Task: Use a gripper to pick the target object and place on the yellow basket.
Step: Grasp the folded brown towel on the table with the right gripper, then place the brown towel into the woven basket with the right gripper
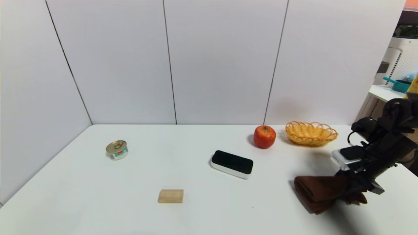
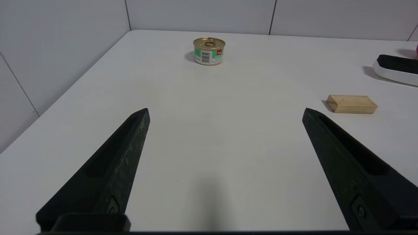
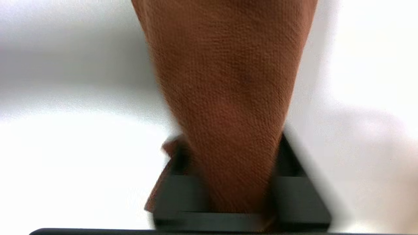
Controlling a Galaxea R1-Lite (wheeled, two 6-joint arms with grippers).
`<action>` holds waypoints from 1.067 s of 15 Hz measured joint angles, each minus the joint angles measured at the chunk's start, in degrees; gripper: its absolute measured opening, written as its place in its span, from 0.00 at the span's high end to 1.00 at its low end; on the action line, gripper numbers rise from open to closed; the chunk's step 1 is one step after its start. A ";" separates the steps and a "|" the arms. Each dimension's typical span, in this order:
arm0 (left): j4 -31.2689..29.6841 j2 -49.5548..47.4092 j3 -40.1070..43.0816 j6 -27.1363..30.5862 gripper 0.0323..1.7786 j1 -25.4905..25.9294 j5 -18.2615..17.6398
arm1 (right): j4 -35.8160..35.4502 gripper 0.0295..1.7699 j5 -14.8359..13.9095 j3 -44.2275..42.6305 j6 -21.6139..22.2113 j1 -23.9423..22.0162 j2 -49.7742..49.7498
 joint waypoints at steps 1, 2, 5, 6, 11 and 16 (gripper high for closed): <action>0.00 0.00 0.00 -0.04 0.05 0.00 -0.02 | 0.11 0.79 0.07 0.01 0.55 -0.11 -0.61; 0.00 0.00 0.00 -0.04 0.05 0.00 -0.02 | 0.22 0.79 0.40 -0.02 1.46 -0.27 -1.35; 0.00 0.00 0.00 -0.04 0.05 0.00 -0.02 | 0.24 0.79 5.16 -0.46 7.61 -1.13 -6.23; 0.00 0.00 0.00 -0.04 0.05 0.00 0.00 | 0.22 0.79 7.79 -1.18 10.31 -1.49 -8.13; 0.00 0.00 0.00 -0.04 0.05 0.00 0.00 | 0.02 0.79 12.18 -16.81 21.28 -1.71 -11.82; 0.00 0.00 0.00 -0.01 0.05 0.00 -0.02 | -12.65 0.79 12.09 -28.83 22.75 -1.56 -4.02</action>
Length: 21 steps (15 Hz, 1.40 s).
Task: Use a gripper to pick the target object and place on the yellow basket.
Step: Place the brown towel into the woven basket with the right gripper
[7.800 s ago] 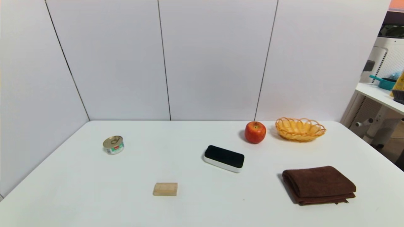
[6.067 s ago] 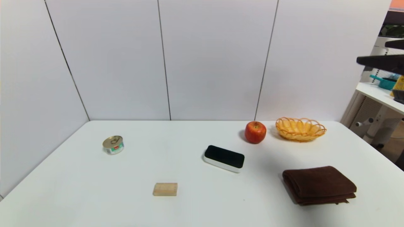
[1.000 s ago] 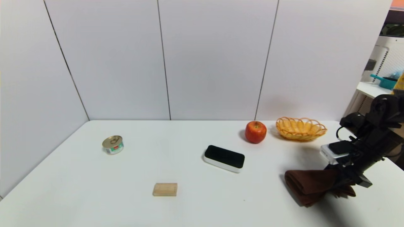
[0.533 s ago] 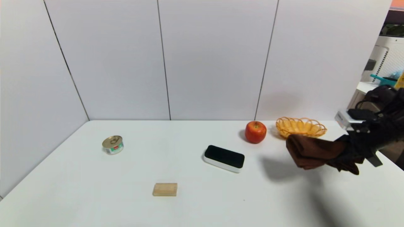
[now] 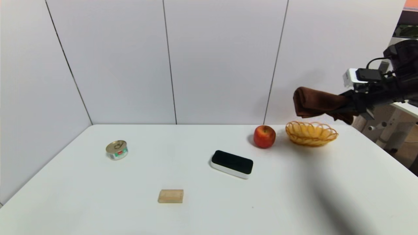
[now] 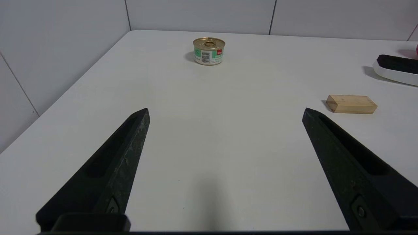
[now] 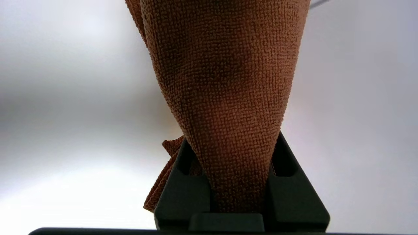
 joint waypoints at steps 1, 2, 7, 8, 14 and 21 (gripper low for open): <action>-0.02 0.00 0.00 -0.02 0.05 0.00 0.00 | -4.47 0.79 -0.11 -0.52 -0.48 0.00 2.27; 0.00 0.00 0.00 -0.02 0.05 0.00 0.00 | -7.50 0.79 -0.35 -0.77 -0.85 0.00 4.44; 0.00 0.00 0.00 -0.02 0.05 0.00 0.02 | -11.14 0.79 -2.40 -1.10 -9.24 0.00 13.59; 0.00 0.00 0.00 0.00 0.05 0.00 -0.02 | -11.75 0.79 -2.36 -1.10 -11.17 -0.01 14.80; 0.00 0.00 0.00 -0.02 0.05 0.00 0.02 | -18.94 0.52 -2.39 -1.18 -11.58 0.21 18.27; 0.00 0.00 0.00 0.00 0.05 0.00 0.00 | -18.62 0.23 -2.29 -1.18 -8.72 0.27 15.47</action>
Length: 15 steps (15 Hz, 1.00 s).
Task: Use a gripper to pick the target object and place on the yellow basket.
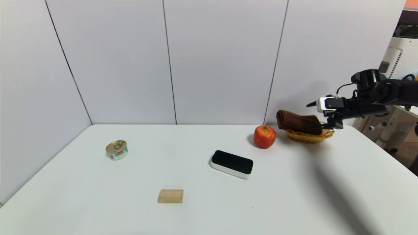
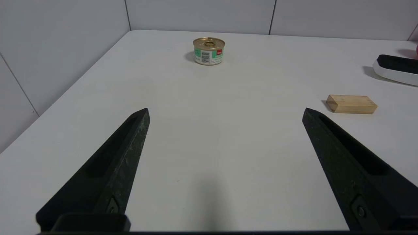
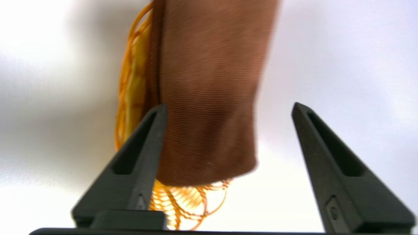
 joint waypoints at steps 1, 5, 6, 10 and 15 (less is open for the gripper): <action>0.00 0.00 0.00 0.00 0.05 0.00 0.00 | 0.04 0.21 0.04 0.02 1.08 0.00 -1.22; -0.02 0.00 0.00 0.00 0.05 0.00 0.02 | 1.96 0.14 0.15 0.63 9.65 0.13 -9.33; 0.00 0.00 0.00 0.00 0.05 0.00 0.00 | 3.34 0.13 0.21 0.89 13.57 0.44 -12.48; -0.02 0.00 0.00 -0.02 0.05 0.00 0.02 | 6.97 0.09 0.23 3.83 35.34 3.63 -28.21; 0.00 0.00 0.00 0.00 0.05 0.00 0.00 | 7.14 0.06 -1.12 17.29 65.44 8.33 -52.76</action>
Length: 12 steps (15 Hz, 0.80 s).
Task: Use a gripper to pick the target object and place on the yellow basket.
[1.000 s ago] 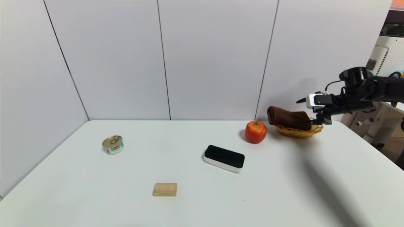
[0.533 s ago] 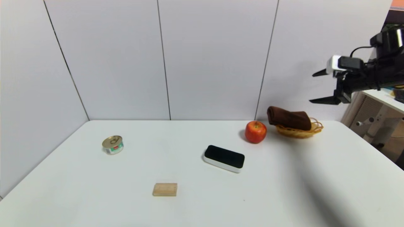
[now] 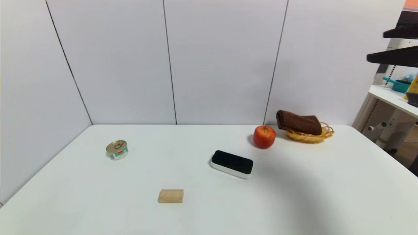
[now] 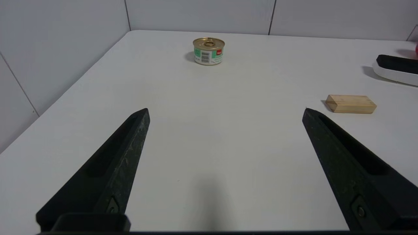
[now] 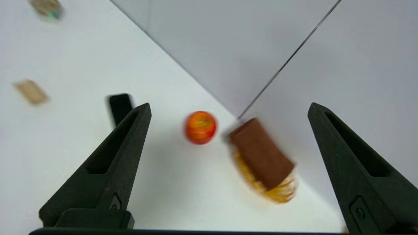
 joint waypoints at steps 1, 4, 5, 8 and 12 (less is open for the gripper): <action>0.00 0.00 0.00 0.00 0.05 -0.02 0.00 | -0.94 0.06 -2.16 5.79 3.80 0.27 -5.53; 0.00 0.00 0.00 -0.02 0.05 0.00 0.00 | -5.81 0.05 -14.34 24.97 11.74 1.23 -20.31; 0.00 0.00 0.00 0.00 0.05 0.02 0.00 | -7.72 0.05 -18.69 30.90 13.23 1.54 -24.67; 0.00 0.00 0.00 -0.02 0.05 0.00 0.02 | -12.29 0.04 -28.04 50.64 17.09 2.06 -37.92; 0.00 0.00 0.00 0.00 0.05 0.00 0.00 | -20.15 0.04 -31.06 71.97 20.32 2.36 -52.15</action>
